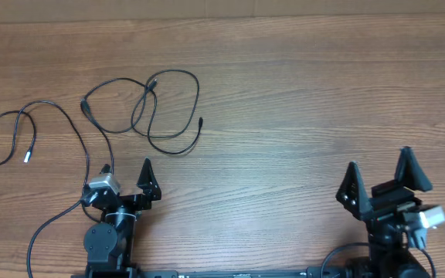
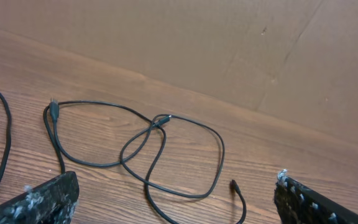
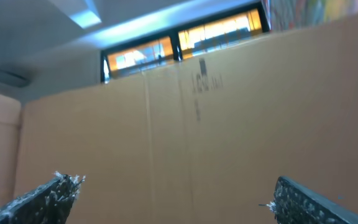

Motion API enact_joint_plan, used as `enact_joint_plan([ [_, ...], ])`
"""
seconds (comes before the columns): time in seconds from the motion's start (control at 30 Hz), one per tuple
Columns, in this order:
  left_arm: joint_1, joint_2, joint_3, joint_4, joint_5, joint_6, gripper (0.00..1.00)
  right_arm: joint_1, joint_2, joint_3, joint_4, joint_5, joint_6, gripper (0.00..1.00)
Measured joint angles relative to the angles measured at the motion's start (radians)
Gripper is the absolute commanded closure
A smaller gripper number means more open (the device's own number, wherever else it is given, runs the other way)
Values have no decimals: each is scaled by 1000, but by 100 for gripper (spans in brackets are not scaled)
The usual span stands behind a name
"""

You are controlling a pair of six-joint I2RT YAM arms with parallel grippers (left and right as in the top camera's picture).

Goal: Untangle cables

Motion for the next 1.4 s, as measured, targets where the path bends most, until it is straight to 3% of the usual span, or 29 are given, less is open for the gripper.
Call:
enact_joint_plan([
  [0.2,0,0,0,0,0,0,0,0,-2,-11,-220,29,-7,0],
  [0.33,0,0,0,0,0,0,0,0,0,-11,-527,35,-6,0],
  [0.47,0,0,0,0,0,0,0,1,0,-11,-627,47,-6,0],
  [1.4,0,0,0,0,0,0,0,1,0,-11,-679,58,0,0],
])
